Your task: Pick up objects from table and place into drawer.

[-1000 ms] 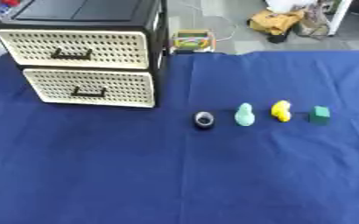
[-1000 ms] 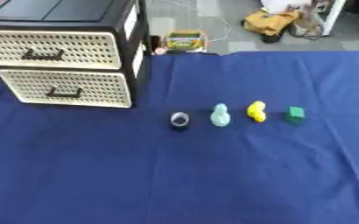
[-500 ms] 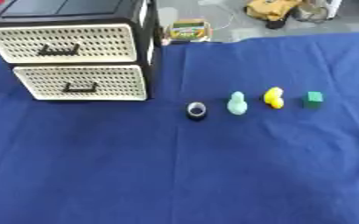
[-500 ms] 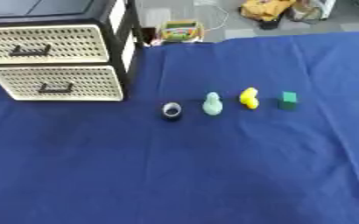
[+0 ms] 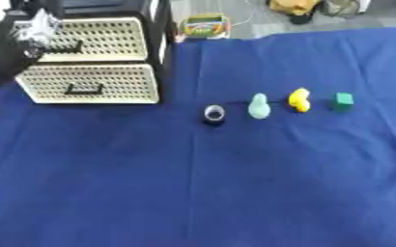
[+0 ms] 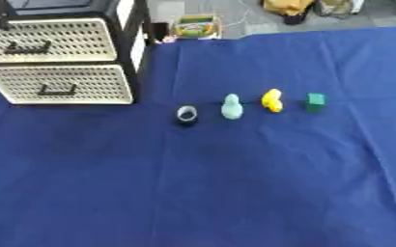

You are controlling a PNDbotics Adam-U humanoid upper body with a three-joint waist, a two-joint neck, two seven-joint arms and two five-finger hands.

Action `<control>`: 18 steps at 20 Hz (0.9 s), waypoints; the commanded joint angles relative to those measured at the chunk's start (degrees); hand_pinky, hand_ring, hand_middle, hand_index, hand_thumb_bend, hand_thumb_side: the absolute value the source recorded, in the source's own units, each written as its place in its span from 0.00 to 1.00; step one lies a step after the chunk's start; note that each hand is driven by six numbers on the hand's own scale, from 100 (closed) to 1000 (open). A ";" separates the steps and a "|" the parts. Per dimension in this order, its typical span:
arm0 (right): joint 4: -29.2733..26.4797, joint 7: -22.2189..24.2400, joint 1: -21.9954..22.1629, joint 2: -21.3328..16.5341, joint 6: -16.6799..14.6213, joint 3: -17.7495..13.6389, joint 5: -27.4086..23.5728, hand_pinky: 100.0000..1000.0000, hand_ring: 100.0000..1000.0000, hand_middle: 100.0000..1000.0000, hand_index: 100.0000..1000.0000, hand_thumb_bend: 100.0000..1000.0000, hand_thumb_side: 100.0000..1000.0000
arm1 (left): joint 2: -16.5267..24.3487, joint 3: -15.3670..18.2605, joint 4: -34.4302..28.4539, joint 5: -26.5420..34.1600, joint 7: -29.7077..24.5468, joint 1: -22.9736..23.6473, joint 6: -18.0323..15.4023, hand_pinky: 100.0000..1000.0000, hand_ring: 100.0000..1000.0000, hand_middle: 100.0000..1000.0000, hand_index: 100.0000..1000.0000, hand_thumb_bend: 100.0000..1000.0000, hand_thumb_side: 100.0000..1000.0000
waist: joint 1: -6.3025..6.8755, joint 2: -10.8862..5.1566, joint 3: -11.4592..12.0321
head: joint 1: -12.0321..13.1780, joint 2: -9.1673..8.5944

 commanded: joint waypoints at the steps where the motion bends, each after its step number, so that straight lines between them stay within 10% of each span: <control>1: -0.89 -0.05 -1.08 -1.70 -0.22 0.08 0.29 0.56 0.49 0.51 0.74 0.26 0.94 | 6.03 -2.88 2.28 -2.60 -2.56 -1.97 -2.36 0.37 0.26 0.37 0.95 0.00 0.95 | -0.01 -0.77 -0.28 | 0.71 -1.54; 7: -0.89 0.38 -1.72 -1.46 -0.43 0.46 0.09 0.56 0.49 0.50 0.74 0.26 0.94 | 9.90 -4.60 7.86 -7.55 -7.51 -4.87 -7.29 0.02 0.00 0.07 1.00 0.00 0.88 | -0.13 -0.60 -1.11 | 1.59 -3.29; 15: -0.89 0.62 -1.44 -1.28 -0.36 0.48 0.03 0.56 0.49 0.50 0.74 0.26 0.94 | 8.52 -1.07 15.60 -13.93 -13.96 -6.98 -13.73 0.00 0.00 0.00 0.92 0.73 1.00 | -0.06 -0.76 -0.66 | 1.25 -5.21; 18: -0.89 0.59 -1.27 -1.30 -0.32 0.43 0.07 0.56 0.49 0.50 0.74 0.27 0.94 | 7.62 1.74 19.58 -15.47 -16.46 -8.78 -16.15 0.00 0.00 0.00 0.89 0.68 1.00 | -0.13 -0.81 -0.48 | 1.12 -5.27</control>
